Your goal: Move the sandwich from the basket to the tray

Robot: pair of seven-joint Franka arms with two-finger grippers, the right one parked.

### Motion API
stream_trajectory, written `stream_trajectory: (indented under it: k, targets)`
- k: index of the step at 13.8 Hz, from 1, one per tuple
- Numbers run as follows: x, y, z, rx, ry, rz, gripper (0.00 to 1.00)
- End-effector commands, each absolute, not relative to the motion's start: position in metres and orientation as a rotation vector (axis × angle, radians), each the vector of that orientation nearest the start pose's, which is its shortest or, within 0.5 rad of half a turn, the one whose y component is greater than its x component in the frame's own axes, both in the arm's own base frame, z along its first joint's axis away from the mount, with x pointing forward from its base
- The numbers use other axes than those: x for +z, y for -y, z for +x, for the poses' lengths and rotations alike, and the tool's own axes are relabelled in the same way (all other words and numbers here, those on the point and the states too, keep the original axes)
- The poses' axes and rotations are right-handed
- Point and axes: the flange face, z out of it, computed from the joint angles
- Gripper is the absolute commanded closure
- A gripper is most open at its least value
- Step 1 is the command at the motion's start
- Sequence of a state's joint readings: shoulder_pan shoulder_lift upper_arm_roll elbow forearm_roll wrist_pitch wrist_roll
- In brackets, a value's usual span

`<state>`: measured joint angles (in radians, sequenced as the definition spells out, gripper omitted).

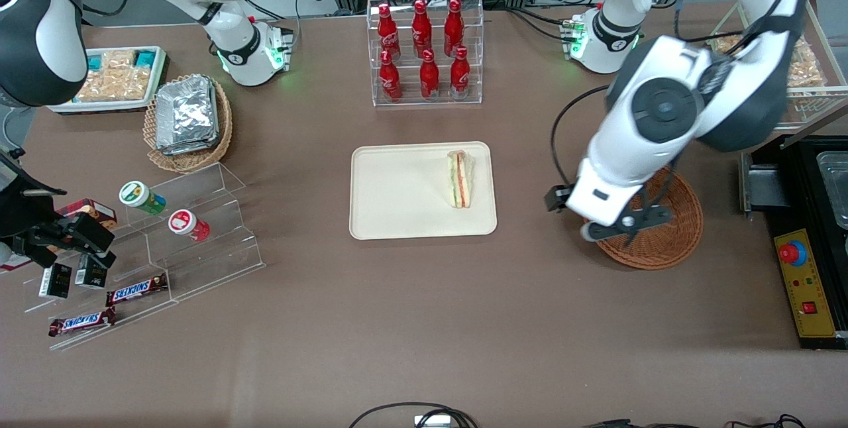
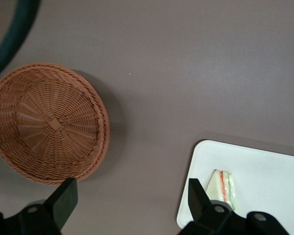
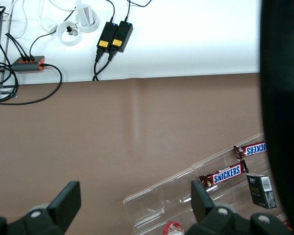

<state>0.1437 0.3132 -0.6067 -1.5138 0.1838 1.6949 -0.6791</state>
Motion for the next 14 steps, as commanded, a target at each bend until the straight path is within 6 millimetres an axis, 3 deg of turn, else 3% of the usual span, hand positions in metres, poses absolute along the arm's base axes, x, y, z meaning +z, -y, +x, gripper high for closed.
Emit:
stream_trajectory:
  k: [1, 8, 10, 14]
  targets:
    - [0.537, 0.176, 0.587, 0.125, 0.244, -3.115, 0.01]
    - [0.592, 0.060, 0.563, 0.217, -0.074, -3.121, 0.01]
    - [0.606, 0.041, 0.553, 0.223, -0.126, -3.118, 0.01]
    - [0.622, 0.038, 0.544, 0.189, -0.195, -3.094, 0.01]
